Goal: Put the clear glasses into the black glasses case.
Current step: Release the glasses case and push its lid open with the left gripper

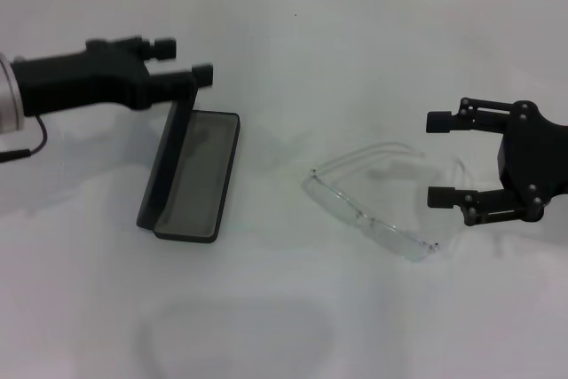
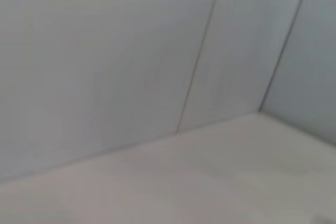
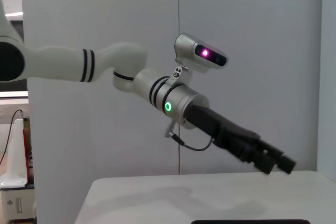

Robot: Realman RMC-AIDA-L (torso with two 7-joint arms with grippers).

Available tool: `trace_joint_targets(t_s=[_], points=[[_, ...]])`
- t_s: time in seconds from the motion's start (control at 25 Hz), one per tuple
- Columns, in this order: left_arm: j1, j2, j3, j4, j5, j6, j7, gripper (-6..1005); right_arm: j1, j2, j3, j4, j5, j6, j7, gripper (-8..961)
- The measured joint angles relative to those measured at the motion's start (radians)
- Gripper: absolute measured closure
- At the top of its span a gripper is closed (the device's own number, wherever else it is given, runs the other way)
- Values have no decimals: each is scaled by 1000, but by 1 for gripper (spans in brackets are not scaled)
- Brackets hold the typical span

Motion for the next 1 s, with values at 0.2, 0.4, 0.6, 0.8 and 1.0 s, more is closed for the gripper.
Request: trace_joint_targets(t_s=[0.2,0.4,0.6,0.8,1.0], points=[[7,-48,-32,56,200,-2,-119,222,5,0,0,-4,0,10,0,125],[2,-51,-34,54,270,-4,-180,225,7,5,-2,-22,-2,21,-1,125],[0,-55,-35,52,329,-9,-223,228,7,9,0,-35,-22,28,-1,125],[-17,-57,-34,31,382,-10,-254,232,8,10,0,-38,-27,35,-1,126],[-38,-57,-29,14,432,-12,-282,235,8,11,-2,-38,-28,37,-1,126]])
